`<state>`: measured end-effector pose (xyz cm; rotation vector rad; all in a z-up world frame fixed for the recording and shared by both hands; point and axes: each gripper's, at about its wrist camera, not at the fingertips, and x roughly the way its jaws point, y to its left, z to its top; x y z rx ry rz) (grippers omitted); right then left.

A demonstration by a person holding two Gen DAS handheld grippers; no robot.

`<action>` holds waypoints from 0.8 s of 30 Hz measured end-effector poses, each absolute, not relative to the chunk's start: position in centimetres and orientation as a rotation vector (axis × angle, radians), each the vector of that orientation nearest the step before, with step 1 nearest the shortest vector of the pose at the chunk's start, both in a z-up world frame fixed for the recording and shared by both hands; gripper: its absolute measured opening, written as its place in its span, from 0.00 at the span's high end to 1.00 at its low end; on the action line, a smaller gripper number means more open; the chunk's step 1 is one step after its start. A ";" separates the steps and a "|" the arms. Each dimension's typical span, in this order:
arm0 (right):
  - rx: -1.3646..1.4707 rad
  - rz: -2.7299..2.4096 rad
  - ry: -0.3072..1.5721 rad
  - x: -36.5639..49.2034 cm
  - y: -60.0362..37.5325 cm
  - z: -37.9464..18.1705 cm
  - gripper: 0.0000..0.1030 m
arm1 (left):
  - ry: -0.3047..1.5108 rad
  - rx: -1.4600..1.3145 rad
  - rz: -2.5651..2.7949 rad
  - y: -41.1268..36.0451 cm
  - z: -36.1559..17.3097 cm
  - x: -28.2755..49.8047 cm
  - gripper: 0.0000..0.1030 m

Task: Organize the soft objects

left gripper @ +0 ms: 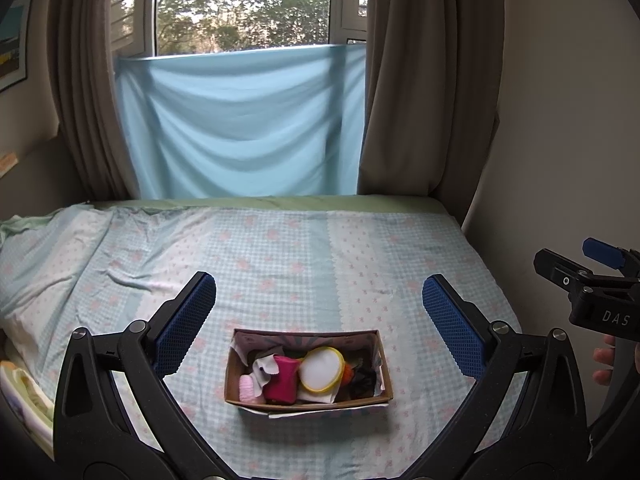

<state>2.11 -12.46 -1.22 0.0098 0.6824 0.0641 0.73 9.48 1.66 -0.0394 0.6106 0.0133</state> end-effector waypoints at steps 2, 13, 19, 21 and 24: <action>0.009 0.062 0.682 2.1 -12.4 -1.2 0.00 | 0.608 -0.037 0.014 9.5 1.7 0.7 0.00; 0.008 0.049 0.682 2.2 -12.0 -1.2 0.00 | 0.581 -0.027 0.012 9.2 1.8 0.7 0.00; 0.009 0.050 0.682 2.2 -12.1 -1.2 0.00 | 0.550 -0.009 0.024 9.0 2.2 0.4 0.00; 0.010 0.050 0.681 2.2 -12.1 -1.2 0.00 | 0.544 -0.014 0.028 9.0 2.3 0.4 0.00; 0.011 0.052 0.681 2.2 -12.0 -1.1 0.00 | 0.527 -0.017 0.033 9.2 2.3 0.3 0.00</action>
